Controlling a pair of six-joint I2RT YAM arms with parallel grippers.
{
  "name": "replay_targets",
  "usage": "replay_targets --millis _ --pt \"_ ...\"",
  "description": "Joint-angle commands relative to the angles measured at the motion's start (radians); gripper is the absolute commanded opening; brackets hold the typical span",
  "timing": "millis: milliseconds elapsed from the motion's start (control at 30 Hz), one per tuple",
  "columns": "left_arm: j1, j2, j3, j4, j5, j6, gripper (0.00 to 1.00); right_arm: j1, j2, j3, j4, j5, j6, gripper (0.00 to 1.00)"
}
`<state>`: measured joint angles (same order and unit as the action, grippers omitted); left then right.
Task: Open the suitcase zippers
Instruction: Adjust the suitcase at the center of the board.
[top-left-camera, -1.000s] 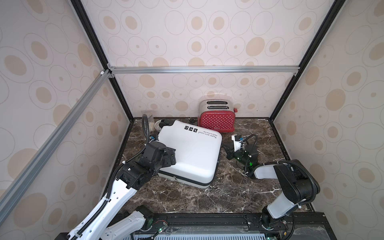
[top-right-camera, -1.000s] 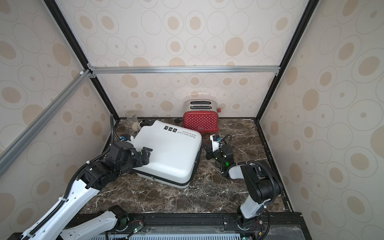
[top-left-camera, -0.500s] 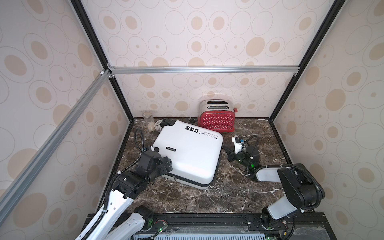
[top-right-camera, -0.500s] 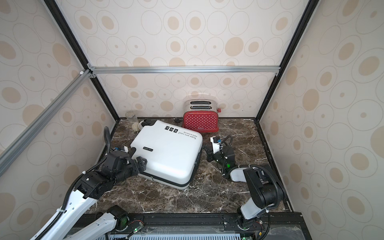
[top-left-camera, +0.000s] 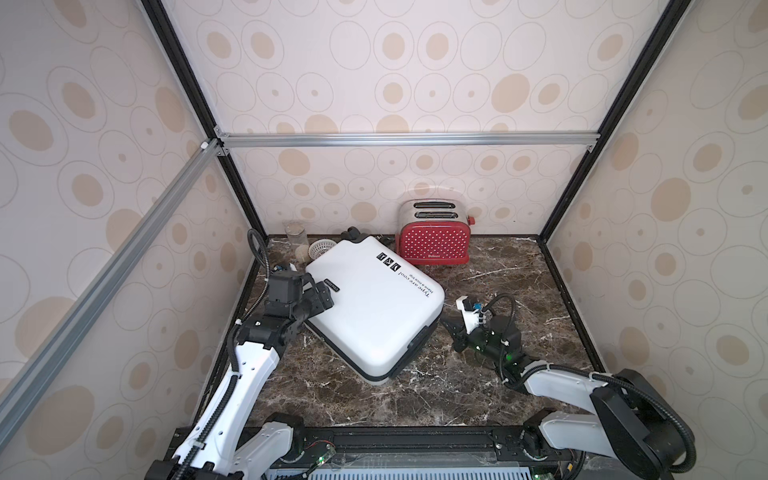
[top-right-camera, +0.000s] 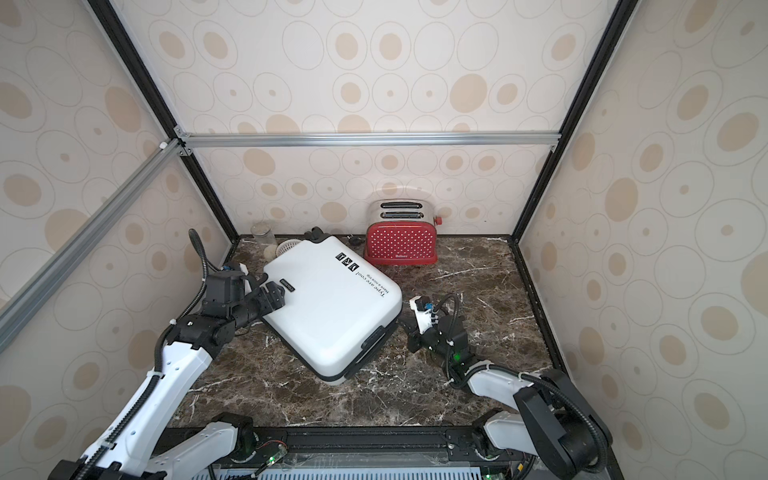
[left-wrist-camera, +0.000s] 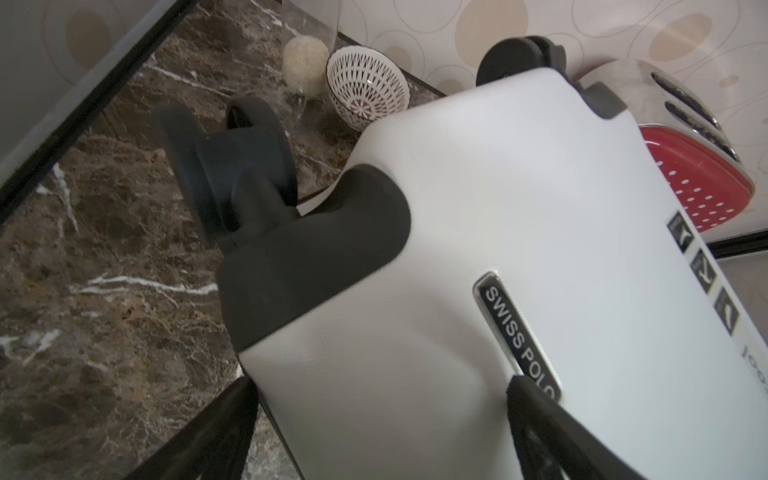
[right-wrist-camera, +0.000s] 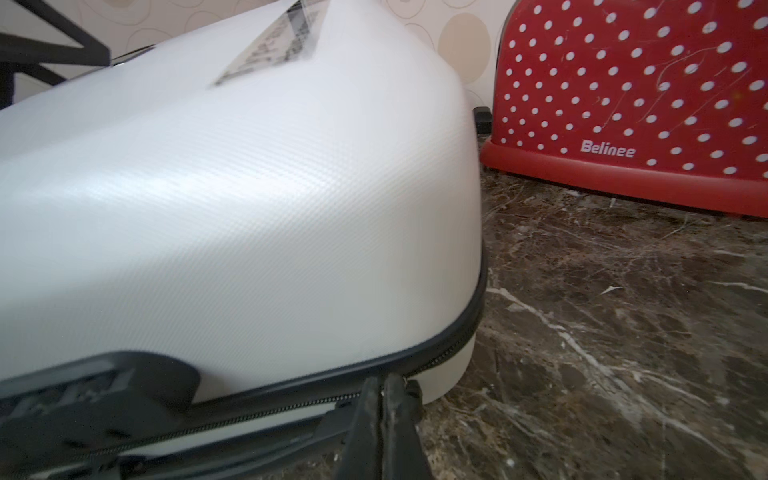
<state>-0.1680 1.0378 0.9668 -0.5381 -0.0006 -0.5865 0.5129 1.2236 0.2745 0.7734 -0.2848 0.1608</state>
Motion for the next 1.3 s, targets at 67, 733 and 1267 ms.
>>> replay_targets --millis 67,733,1267 --pt "0.002 0.047 0.122 -0.031 -0.001 0.163 0.91 0.029 -0.093 -0.058 -0.103 0.108 0.024 0.0" --pt "-0.34 0.417 0.42 0.013 0.126 0.331 0.87 0.026 -0.161 -0.037 -0.395 0.118 0.004 0.27" --pt "-0.337 0.429 0.329 0.058 0.111 0.335 0.88 0.024 0.089 -0.04 0.039 0.087 -0.262 0.4"
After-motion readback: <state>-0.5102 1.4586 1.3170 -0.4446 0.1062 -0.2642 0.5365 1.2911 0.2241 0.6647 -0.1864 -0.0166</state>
